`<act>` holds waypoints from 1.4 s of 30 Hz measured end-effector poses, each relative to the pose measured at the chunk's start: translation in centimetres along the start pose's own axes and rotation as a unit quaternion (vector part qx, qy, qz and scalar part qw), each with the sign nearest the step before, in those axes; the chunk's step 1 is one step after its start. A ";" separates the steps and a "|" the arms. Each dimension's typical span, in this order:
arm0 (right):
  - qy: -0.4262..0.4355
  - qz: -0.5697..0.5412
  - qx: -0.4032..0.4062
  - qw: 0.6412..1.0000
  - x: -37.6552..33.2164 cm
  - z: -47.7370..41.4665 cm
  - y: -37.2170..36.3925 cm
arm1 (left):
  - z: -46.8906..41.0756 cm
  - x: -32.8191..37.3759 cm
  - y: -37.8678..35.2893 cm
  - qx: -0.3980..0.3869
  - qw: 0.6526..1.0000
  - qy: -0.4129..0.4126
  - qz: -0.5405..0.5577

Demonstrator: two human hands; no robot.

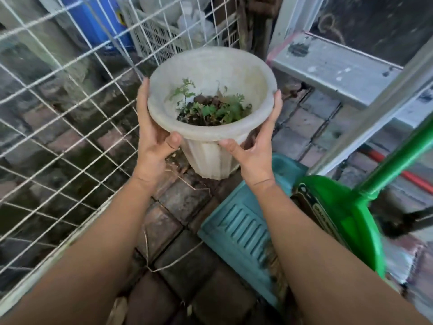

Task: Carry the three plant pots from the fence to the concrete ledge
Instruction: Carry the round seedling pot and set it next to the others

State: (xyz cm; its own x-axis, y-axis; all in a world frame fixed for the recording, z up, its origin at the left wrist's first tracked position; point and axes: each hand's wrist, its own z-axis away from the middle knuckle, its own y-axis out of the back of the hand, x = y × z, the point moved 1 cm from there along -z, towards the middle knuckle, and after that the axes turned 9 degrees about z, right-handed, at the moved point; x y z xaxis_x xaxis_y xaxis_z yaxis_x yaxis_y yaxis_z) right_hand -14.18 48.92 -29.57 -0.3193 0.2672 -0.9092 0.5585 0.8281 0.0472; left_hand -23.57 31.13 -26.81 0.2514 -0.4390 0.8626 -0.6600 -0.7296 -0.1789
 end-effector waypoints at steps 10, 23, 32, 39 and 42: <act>0.007 -0.014 0.018 1.000 -2.1 0.5 0.4 | 1.5 -0.6 -1.4 0.101 0.995 0.015 -0.007; 0.000 0.053 -0.062 0.997 -0.2 -1.1 2.1 | 0.5 -3.1 0.5 0.063 0.991 -0.013 -0.120; 0.019 0.039 -0.048 0.998 0.1 -1.4 1.3 | -0.2 -2.8 0.2 0.053 0.984 -0.025 -0.168; 0.067 0.061 -0.020 0.996 -1.5 -2.3 1.1 | -1.4 -0.8 0.2 0.053 0.992 -0.024 -0.115; 0.090 0.057 -0.018 0.994 -3.2 -3.6 0.4 | -2.1 0.9 0.4 0.062 0.991 -0.029 -0.115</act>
State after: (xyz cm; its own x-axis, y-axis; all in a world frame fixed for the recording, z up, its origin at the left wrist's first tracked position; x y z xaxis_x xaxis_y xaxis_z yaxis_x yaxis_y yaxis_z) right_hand -15.64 50.15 -25.16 -0.3891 0.4422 -0.8081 0.5718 0.8037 0.1645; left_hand -25.12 31.58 -25.10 0.4282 -0.2808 0.8590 -0.4891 -0.8713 -0.0410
